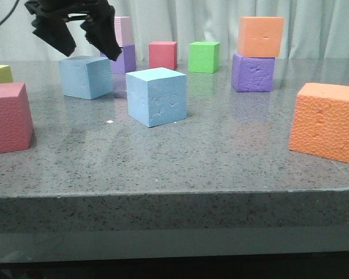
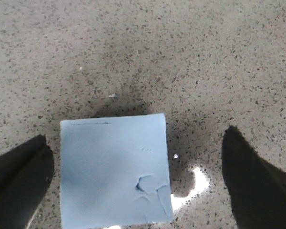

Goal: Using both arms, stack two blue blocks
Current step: 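Move the left gripper over the other light-blue cube, then lower the left gripper and close it on the light-blue cube, then lift the held cube and carry it above the centre blue cube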

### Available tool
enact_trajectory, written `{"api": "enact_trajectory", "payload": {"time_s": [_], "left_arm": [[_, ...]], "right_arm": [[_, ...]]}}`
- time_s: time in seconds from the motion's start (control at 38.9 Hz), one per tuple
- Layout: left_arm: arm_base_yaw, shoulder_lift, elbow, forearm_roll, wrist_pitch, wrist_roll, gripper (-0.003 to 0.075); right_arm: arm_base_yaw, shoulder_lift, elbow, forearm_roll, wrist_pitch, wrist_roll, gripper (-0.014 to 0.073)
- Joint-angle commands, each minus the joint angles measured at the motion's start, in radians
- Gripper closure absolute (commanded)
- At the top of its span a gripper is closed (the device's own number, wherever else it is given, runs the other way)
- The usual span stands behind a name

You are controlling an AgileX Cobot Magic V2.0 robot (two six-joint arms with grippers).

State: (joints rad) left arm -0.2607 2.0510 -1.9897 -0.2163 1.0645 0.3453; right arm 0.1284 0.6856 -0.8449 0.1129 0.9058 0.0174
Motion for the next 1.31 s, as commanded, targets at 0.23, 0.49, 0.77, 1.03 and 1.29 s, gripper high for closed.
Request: {"api": "enact_trajectory", "payload": {"time_s": [0.23,0.49,0.77,1.03,1.29], "left_arm": [[-0.004,-0.036,-0.035,-0.016,-0.049,0.003,0.0028],[-0.004,-0.036,-0.035,-0.016,-0.031,0.003,0.0180],[-0.004,-0.041,-0.037,-0.016,-0.024,0.003,0.0331],[-0.007,-0.104,-0.117,-0.024,0.095,0.001,0.0331],[-0.021,-0.205,-0.127,-0.062,0.209,-0.008,0.0331]], "right_arm": [[-0.007,0.003,-0.026,0.009,-0.053,-0.011,0.0652],[-0.007,0.003,-0.026,0.009,-0.053,-0.011,0.0652],[-0.007,0.003,-0.026,0.009,-0.053,-0.011,0.0652],[-0.007,0.003,-0.026,0.009,-0.053,-0.011,0.0652],[-0.007,0.003,-0.026,0.009,-0.053,-0.011,0.0652]]}}
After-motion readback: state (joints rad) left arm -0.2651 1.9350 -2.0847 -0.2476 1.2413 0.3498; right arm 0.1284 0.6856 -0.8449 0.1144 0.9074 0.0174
